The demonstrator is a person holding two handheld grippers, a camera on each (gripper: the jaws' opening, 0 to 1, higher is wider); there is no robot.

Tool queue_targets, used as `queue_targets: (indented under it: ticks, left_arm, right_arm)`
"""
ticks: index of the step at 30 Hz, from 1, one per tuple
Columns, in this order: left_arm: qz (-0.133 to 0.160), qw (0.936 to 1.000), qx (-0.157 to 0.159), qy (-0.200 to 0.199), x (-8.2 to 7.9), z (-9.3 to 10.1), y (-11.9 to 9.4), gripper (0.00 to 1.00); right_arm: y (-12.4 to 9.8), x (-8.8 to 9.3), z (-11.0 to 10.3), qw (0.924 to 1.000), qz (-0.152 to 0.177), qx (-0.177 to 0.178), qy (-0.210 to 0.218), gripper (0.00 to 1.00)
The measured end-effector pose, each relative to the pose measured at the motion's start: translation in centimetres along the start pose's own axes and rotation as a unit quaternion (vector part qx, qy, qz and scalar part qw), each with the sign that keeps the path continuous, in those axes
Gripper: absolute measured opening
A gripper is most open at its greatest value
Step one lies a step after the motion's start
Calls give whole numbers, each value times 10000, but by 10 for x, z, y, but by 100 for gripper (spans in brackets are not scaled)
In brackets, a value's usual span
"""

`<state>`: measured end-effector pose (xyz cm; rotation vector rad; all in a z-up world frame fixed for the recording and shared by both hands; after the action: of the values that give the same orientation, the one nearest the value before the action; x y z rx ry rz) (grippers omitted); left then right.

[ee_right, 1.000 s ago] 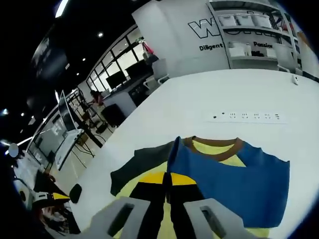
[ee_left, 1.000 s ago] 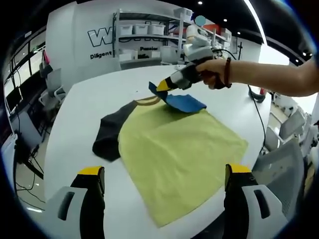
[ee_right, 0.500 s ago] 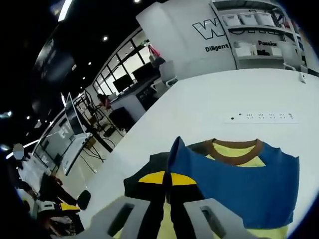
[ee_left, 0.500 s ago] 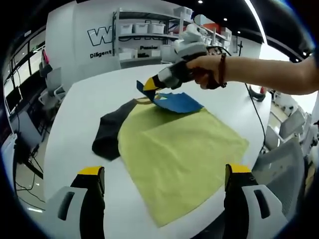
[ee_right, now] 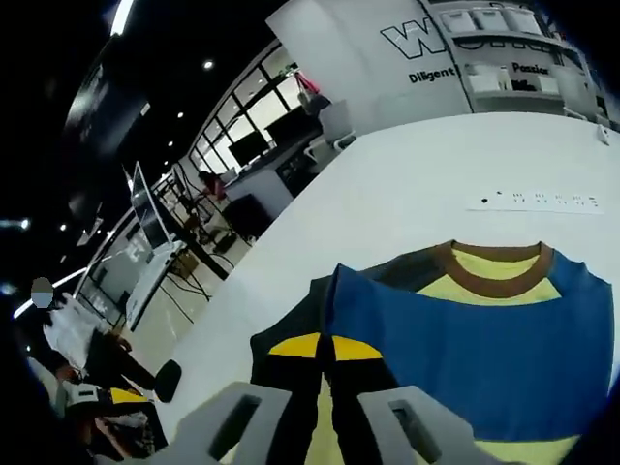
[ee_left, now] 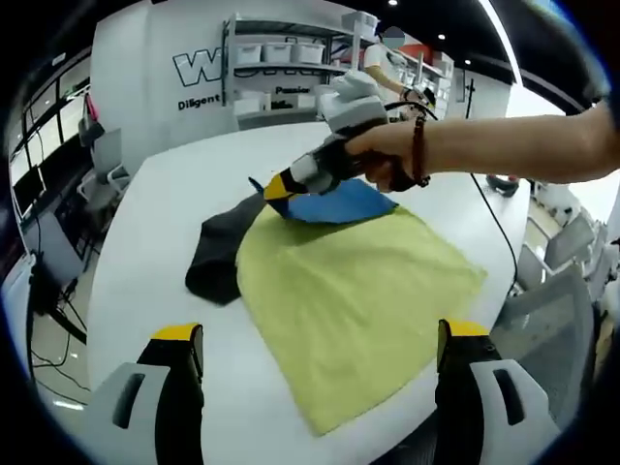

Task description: Fold the garment on the visible template until the final outline fits inside the template.

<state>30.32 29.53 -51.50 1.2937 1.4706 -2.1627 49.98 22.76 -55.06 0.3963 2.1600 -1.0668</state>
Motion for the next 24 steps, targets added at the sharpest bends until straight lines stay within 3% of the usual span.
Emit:
queue_targets:
  ticks: [4, 6, 11, 19, 24]
  left_arm:
    - [-5, 10000, 4, -13, 1, -2, 0, 99]
    - [-23, 10000, -24, -15, 2, -5, 0, 99]
    - [49, 9999, -69, -82, 2, -9, -3, 99]
    - [78, 9999, -68, -90, 0, -7, -1, 99]
    - [106, 9999, -58, -85, -3, -4, 1, 99]
  right_arm:
    - [5, 4, -11, 9995, -50, -313, -69, 0]
    - [8, 5, -12, 9990, -34, -264, -358, 0]
    - [7, 9, -12, 9981, -68, -307, -527, 0]
    - [-17, -16, 4, 9910, 546, -68, -1220, 28]
    - [-28, -20, 13, 9854, 671, 104, -1559, 48]
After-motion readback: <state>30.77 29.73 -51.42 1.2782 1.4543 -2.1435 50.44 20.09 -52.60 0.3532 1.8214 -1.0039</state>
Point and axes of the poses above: the point that each gripper's makers call its tool centre point, and the gripper's own axes: y roughly forward along the fingers, z roughly to its right, x roughly out of its underside, the point moved 3 cm from there along -y, roughly backward along the fingers, and after that the axes turned 5 degrees about x, right-handed, at the moved point
